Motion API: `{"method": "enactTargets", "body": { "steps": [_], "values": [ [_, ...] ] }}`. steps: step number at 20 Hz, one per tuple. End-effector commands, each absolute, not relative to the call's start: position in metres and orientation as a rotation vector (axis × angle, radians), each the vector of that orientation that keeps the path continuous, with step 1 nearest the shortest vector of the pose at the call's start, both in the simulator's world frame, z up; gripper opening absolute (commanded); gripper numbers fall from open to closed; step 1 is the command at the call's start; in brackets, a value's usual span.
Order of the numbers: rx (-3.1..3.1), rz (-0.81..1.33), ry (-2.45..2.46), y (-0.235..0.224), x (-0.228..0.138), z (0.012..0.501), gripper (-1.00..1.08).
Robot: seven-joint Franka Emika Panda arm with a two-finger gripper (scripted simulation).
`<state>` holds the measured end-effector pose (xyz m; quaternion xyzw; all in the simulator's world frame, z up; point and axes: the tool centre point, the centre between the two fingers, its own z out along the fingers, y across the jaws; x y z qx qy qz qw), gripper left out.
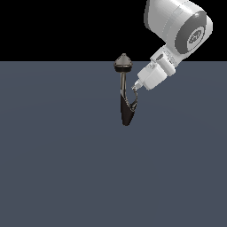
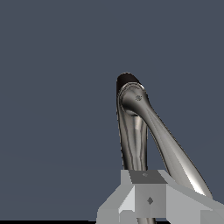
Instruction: Turn on the faucet by rotating a designated handle.
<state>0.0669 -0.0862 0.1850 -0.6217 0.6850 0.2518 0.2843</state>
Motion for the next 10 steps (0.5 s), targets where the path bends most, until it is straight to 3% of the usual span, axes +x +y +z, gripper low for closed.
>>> {"method": "enactTargets", "body": {
  "steps": [1, 10],
  "values": [
    [-1.669, 0.686, 1.824, -0.08, 0.061, 0.189, -1.0],
    [-1.666, 0.68, 1.828, -0.089, 0.039, 0.179, -1.0]
  ]
}}
